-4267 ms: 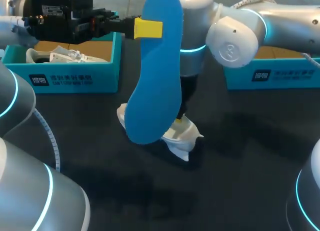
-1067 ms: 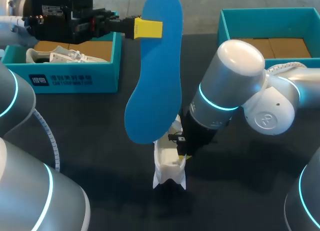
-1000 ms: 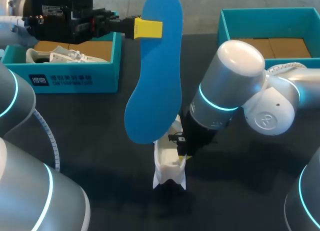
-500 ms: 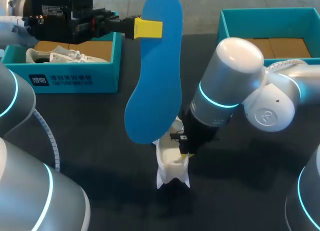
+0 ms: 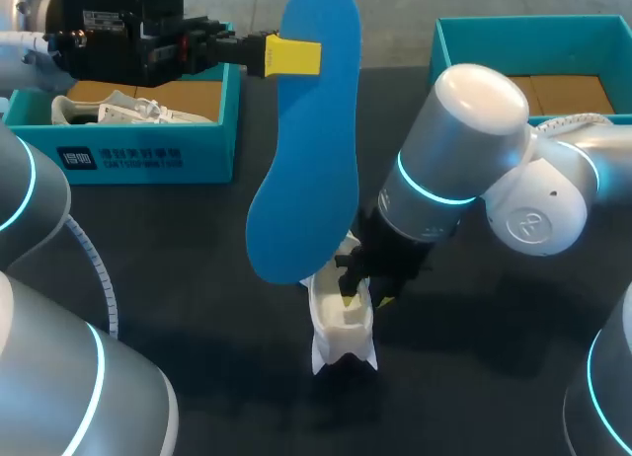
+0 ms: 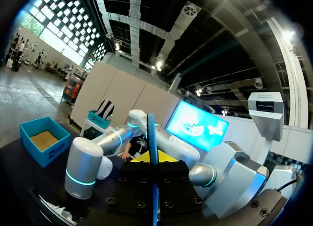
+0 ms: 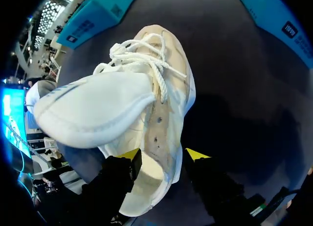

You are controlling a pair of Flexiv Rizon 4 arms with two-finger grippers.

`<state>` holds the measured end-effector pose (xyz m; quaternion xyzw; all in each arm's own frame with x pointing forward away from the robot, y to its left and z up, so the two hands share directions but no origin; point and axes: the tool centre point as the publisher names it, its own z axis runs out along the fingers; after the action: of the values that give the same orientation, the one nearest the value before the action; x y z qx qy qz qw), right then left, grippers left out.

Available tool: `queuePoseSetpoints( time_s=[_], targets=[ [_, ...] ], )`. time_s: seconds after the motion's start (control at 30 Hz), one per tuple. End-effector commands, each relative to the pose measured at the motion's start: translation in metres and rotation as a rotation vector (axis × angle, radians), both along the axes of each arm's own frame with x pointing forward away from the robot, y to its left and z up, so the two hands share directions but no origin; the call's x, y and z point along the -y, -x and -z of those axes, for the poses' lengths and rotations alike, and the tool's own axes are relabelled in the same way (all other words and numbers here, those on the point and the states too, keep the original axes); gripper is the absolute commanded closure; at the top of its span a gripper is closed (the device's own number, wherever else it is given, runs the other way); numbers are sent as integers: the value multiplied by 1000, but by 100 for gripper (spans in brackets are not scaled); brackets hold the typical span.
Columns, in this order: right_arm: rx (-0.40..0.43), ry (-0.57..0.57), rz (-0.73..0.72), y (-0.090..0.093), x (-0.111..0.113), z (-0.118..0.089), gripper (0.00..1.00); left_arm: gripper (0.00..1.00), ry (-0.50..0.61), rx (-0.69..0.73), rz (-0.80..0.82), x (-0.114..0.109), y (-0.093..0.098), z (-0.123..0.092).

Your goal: Take the shoe out of the shoebox, open the shoe tongue, remove and reinsert the insole, then place the shoe into the shoebox

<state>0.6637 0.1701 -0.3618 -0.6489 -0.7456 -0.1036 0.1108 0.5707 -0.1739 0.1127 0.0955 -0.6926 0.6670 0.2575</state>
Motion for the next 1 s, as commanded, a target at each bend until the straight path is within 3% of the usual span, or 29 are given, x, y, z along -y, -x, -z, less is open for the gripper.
queuePoseSetpoints(
  time_s=[0.03,0.5,0.8,1.0],
  targets=[
    [13,-34,4,6,15,-22,0,100,-1,0,1,1,0,1],
    [44,-310,-22,-6,46,-68,0,100,-1,0,1,1,0,1],
    [44,-411,-54,-24,59,-102,0,100,-1,0,1,1,0,1],
    [44,-411,-54,-24,59,-102,0,100,-1,0,1,1,0,1]
  ],
)
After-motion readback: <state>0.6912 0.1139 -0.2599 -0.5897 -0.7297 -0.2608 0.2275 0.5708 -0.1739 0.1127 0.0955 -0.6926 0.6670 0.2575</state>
